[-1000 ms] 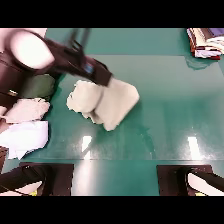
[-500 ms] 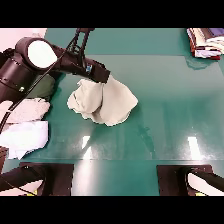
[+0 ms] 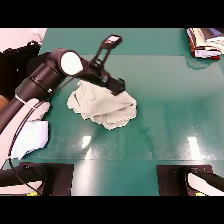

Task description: Fold the shirts.

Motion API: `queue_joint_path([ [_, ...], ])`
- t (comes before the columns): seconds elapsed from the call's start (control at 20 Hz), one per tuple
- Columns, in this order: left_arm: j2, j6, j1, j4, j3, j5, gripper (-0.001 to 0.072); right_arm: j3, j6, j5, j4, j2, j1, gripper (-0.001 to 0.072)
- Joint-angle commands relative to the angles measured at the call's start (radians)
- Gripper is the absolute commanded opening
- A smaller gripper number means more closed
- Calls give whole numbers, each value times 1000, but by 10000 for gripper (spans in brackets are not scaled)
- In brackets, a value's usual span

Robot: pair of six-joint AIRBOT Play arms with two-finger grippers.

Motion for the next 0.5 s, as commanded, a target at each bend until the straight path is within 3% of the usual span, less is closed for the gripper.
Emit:
queue_joint_path([
  [0.0,-4,-48,137,202,2,-108,708,0,2,45,-1,0,1,18],
  [0.2,-6,-87,399,178,-139,-101,708,0,2,49,-1,0,1,18],
  [0.45,-39,-82,539,57,-389,71,708,-15,17,47,-2,0,1,19],
])
